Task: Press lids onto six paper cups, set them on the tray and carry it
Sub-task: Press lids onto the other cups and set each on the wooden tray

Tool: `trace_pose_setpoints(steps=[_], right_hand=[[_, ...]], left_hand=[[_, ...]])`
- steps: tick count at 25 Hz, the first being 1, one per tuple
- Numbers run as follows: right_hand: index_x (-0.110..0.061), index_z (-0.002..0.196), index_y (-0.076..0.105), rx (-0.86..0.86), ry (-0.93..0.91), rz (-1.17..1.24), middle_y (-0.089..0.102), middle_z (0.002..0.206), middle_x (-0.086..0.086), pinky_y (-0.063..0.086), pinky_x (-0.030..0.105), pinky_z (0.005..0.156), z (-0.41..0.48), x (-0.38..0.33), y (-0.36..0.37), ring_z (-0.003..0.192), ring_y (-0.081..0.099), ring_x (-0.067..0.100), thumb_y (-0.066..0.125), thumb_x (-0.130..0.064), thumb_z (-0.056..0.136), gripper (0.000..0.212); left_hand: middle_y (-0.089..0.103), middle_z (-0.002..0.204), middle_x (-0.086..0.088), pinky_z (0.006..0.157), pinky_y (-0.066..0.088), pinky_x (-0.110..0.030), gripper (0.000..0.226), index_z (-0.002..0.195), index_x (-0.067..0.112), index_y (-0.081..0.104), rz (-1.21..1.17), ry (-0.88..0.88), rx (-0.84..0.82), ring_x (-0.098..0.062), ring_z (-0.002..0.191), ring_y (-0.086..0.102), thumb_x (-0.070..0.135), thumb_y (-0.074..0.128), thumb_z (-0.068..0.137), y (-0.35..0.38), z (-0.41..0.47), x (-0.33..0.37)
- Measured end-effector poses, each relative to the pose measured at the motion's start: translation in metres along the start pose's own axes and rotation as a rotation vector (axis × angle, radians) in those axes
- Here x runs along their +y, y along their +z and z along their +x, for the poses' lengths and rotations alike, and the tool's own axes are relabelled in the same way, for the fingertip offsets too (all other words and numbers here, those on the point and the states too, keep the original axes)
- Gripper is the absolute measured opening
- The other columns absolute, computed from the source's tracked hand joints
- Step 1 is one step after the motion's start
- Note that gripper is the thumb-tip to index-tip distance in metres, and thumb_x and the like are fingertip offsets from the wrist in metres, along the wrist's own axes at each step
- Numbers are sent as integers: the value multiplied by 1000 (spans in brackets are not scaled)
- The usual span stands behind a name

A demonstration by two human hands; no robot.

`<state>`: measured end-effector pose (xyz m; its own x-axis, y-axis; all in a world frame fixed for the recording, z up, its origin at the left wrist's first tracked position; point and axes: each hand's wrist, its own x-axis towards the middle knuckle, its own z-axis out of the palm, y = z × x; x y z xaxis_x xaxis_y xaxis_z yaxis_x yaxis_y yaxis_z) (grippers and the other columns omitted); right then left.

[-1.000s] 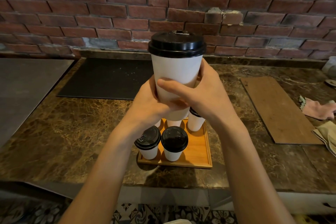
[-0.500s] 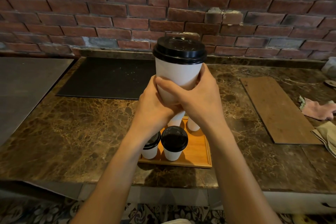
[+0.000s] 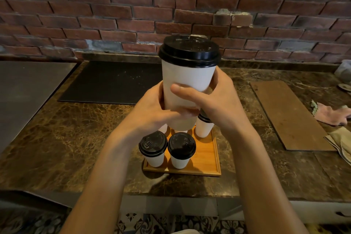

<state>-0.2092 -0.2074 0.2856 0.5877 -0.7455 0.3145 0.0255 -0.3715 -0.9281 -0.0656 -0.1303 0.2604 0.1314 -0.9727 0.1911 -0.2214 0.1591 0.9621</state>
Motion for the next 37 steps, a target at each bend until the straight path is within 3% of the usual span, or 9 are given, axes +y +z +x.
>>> trace_pose_setpoints(steps=[3,7,14,17,22,28,33,37], right_hand=[[-30,119,57,-81,24,63,69,104,-20,52,13,76,-3,1,-4,101,65,-1,82,-37,68,57],[-23,127,55,-137,59,64,69,111,-12,53,15,79,-5,6,-6,104,65,2,77,-32,71,60],[-27,129,52,-99,49,-11,64,114,-13,53,13,78,-1,0,-4,102,62,-3,75,-45,71,65],[-26,132,51,-86,57,-27,63,115,-13,54,13,78,0,-3,-2,102,61,-4,77,-46,69,71],[-28,133,47,-3,80,-105,60,117,-14,56,25,85,0,-5,5,107,59,2,84,-48,66,79],[-23,138,41,203,121,-207,55,120,-12,46,47,102,-2,5,25,119,54,15,82,-53,64,89],[-25,132,46,215,129,-167,59,121,-9,49,47,99,-2,5,19,118,56,17,84,-53,62,85],[-27,129,50,189,101,-146,61,119,-10,55,42,92,2,-1,11,112,59,11,87,-48,64,78]], left_hand=[[66,116,8,82,51,-19,57,123,31,55,-85,-7,-124,-11,109,62,27,76,70,-3,-3,3],[65,119,3,89,53,-31,62,126,29,54,-98,-9,-148,-17,112,61,31,77,68,-1,-4,-1],[68,106,11,77,52,-17,50,111,38,59,-127,18,-26,-8,103,64,29,77,65,4,-2,0],[68,96,20,70,51,-11,54,105,32,57,-80,26,68,-1,94,65,15,82,60,5,0,0],[67,100,25,69,49,-6,56,110,35,53,-39,33,182,5,97,63,10,80,67,12,2,-4],[63,103,12,69,47,-4,58,121,17,53,54,12,377,10,96,60,19,75,68,32,9,-13],[61,108,16,70,46,-3,63,119,28,49,44,16,332,15,97,58,13,79,66,31,9,-15],[59,102,22,66,46,-2,60,105,43,47,50,16,259,18,93,57,8,78,67,24,7,-9]])
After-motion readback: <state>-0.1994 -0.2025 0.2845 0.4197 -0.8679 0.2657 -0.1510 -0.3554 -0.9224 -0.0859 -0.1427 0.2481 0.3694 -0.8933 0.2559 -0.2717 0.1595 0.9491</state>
